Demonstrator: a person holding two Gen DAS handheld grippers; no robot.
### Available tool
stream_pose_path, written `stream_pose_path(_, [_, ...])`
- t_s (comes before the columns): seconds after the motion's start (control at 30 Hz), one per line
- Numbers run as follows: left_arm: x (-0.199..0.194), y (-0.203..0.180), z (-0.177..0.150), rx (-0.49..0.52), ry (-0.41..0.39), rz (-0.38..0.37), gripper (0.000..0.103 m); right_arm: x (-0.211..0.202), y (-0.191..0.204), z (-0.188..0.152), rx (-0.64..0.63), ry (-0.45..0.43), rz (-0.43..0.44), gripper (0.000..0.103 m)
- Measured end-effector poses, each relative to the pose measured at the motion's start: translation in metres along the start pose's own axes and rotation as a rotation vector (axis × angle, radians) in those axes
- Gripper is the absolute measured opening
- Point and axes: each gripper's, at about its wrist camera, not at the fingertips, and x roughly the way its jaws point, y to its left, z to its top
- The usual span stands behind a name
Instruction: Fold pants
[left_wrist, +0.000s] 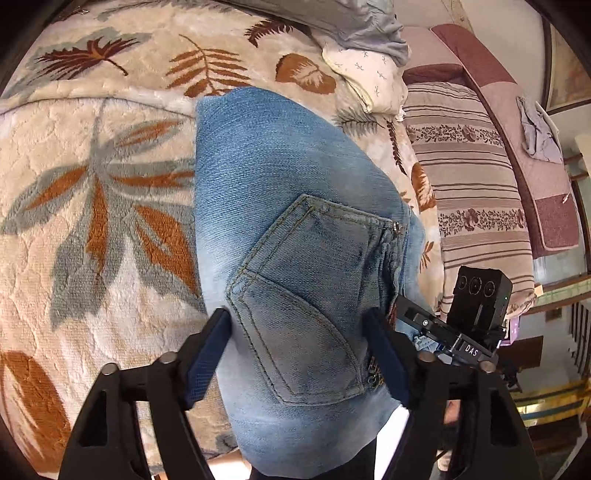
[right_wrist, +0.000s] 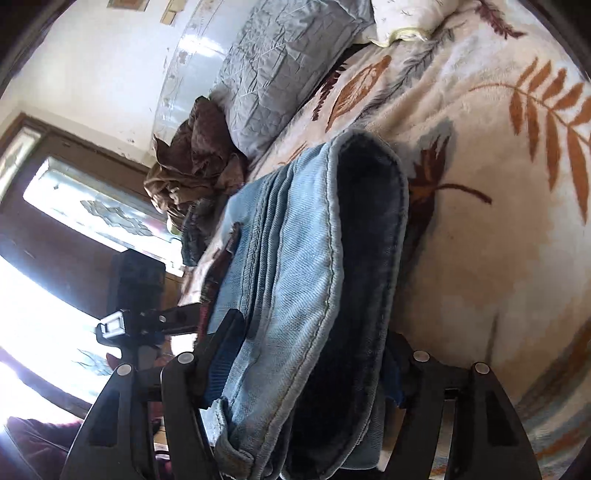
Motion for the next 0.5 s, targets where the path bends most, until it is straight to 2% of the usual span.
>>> stream_pose_path(0.07, [-0.012,-0.001,-0.004,0.020,-0.025,0.006,0.043,-0.005,0.013,0.001,-0.015,-0.008,-0.031,0.050])
stream_pose_path(0.1, [-0.019,-0.001,-0.005,0.027,-0.038,0.000,0.040,-0.009,0.025,0.001,-0.053,-0.012,-0.052,0.041])
stream_pose_path(0.17, [-0.032,0.002,-0.006,0.016,-0.058,-0.018,0.035,-0.018,0.051,0.004,-0.119,-0.023,-0.063,0.036])
stream_pose_path(0.23, [-0.051,0.008,-0.005,0.003,-0.086,-0.040,0.033,-0.021,0.076,0.011,-0.170,-0.044,-0.064,0.034])
stream_pose_path(0.33, [-0.091,0.014,0.007,0.015,-0.171,-0.012,0.034,-0.014,0.107,0.033,-0.216,-0.066,-0.047,0.034])
stream_pose_path(0.4, [-0.118,0.020,0.019,0.019,-0.234,0.028,0.034,0.003,0.123,0.054,-0.233,-0.066,-0.047,0.034])
stream_pose_path(0.5, [-0.151,0.031,0.036,0.037,-0.307,0.128,0.034,0.041,0.148,0.082,-0.261,-0.064,-0.025,0.034])
